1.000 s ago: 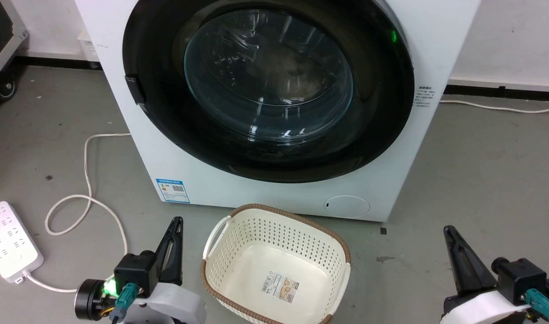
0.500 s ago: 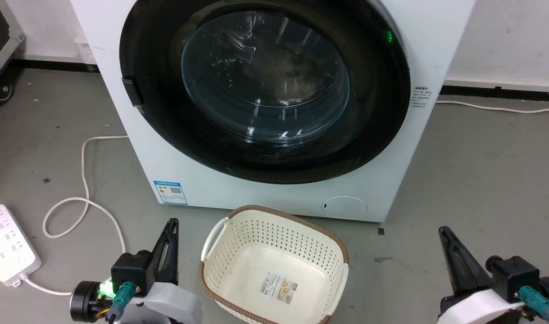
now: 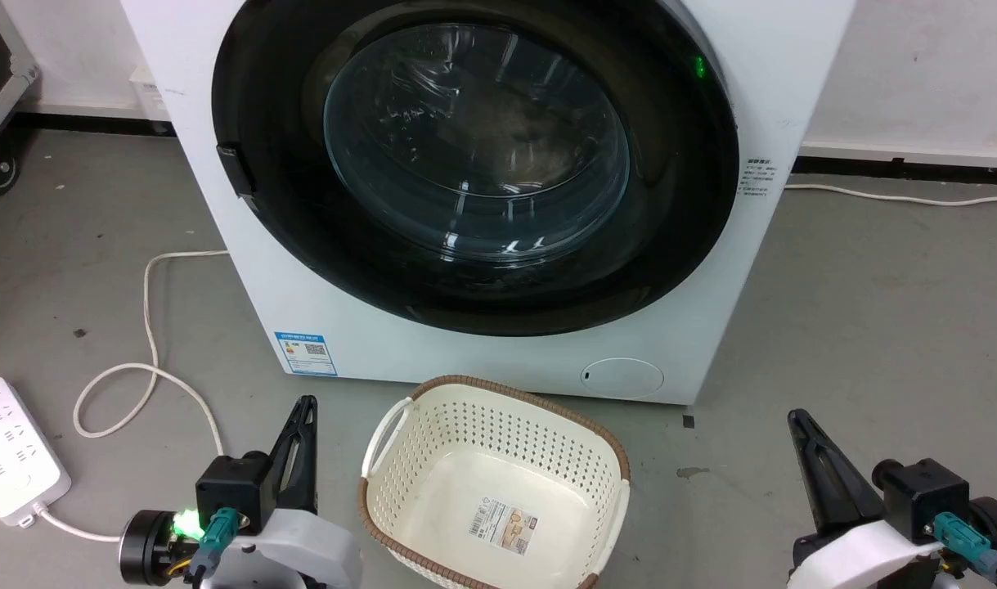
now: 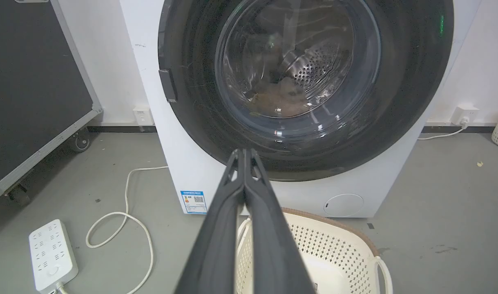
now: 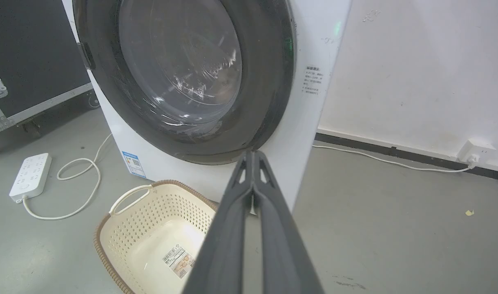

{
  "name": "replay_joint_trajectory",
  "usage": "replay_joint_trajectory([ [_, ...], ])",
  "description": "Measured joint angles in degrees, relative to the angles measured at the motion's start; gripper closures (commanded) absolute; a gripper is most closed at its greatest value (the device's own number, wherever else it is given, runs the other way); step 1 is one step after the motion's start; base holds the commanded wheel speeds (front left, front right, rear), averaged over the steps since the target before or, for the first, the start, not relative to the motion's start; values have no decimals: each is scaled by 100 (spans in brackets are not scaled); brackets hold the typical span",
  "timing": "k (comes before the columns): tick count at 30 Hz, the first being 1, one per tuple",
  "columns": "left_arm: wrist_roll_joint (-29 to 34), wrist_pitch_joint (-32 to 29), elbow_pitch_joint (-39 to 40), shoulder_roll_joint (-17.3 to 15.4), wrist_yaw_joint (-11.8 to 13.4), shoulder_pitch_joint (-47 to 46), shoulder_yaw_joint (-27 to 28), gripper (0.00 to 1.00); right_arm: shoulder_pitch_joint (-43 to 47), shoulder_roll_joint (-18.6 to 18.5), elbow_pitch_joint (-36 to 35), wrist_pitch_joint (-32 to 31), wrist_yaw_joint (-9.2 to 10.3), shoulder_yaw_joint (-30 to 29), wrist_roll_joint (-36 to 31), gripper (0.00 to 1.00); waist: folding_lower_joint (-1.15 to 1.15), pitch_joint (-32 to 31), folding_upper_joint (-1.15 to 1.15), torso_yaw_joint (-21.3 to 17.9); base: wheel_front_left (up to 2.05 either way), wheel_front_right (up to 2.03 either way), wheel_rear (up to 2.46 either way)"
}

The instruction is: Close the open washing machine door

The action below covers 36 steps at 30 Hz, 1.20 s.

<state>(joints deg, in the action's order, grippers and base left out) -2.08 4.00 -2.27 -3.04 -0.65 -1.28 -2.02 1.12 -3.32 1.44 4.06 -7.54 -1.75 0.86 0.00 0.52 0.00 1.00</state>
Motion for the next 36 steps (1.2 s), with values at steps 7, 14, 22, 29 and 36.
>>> replay_joint_trajectory([
  [7, 49, -74, 37, 1, 5, 14, 45, 100, -7, 2, -14, -96, 0, 31, -2, 100, 0, -11, 0, -21, 0, 0, 0],
  [14, 91, -192, 97, 2, 18, 16, 96, 100, -19, 4, -43, -196, 0, 71, -35, 100, 0, -25, 0, -48, 0, 0, 0],
  [22, 124, -274, 138, 5, 31, 20, 127, 100, -25, 9, -67, -278, 0, 115, -41, 100, 0, -37, 0, -72, 0, 0, 0],
  [29, 158, -357, 180, 9, 48, 26, 163, 100, -29, 12, -97, -367, 0, 154, -43, 100, 0, -48, 0, -93, 0, 0, 0],
  [36, 193, -399, 199, 12, 49, 45, 187, 100, -31, 14, -108, -403, 0, 174, -44, 100, 0, -52, 0, -100, 0, 0, 0],
])
